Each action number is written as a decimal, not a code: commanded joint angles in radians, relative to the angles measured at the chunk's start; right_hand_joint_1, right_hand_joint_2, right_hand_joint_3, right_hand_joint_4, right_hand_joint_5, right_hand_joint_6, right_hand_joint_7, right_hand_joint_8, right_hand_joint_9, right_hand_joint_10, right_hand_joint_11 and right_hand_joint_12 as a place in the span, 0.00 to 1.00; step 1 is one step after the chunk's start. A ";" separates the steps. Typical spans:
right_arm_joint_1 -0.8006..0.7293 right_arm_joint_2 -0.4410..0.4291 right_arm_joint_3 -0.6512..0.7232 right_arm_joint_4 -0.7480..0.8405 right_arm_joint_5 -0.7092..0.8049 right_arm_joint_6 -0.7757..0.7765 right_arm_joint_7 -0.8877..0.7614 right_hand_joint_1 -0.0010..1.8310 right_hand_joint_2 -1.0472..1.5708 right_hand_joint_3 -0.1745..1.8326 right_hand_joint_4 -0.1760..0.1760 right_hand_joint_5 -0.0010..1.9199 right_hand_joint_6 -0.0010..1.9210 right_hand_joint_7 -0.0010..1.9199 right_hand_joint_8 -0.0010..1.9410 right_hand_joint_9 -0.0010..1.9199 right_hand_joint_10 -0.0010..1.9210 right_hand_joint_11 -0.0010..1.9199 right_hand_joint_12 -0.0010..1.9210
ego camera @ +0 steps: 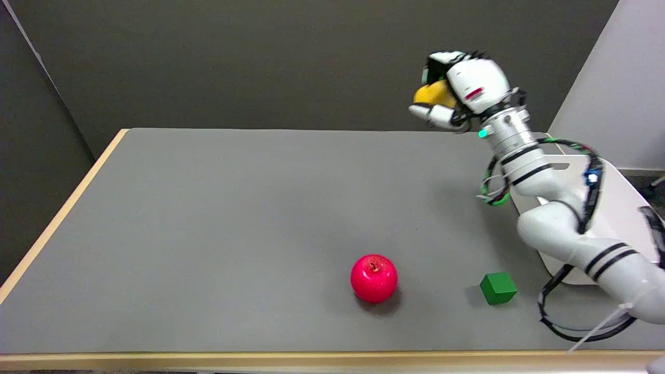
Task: Place the yellow pear into the white box.
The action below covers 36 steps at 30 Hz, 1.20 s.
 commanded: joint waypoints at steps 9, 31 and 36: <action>-0.553 -0.021 0.750 0.300 0.131 -0.297 -0.441 0.72 0.82 0.24 0.15 0.32 0.86 0.39 0.69 0.38 0.79 0.43 0.92; -0.780 -0.168 0.764 0.294 0.311 -0.138 -0.556 0.72 0.82 0.25 0.15 0.33 0.85 0.39 0.68 0.38 0.79 0.43 0.93; -0.721 -0.107 0.630 0.335 0.307 -0.094 -0.550 0.72 0.82 0.26 0.16 0.33 0.85 0.39 0.69 0.38 0.79 0.43 0.93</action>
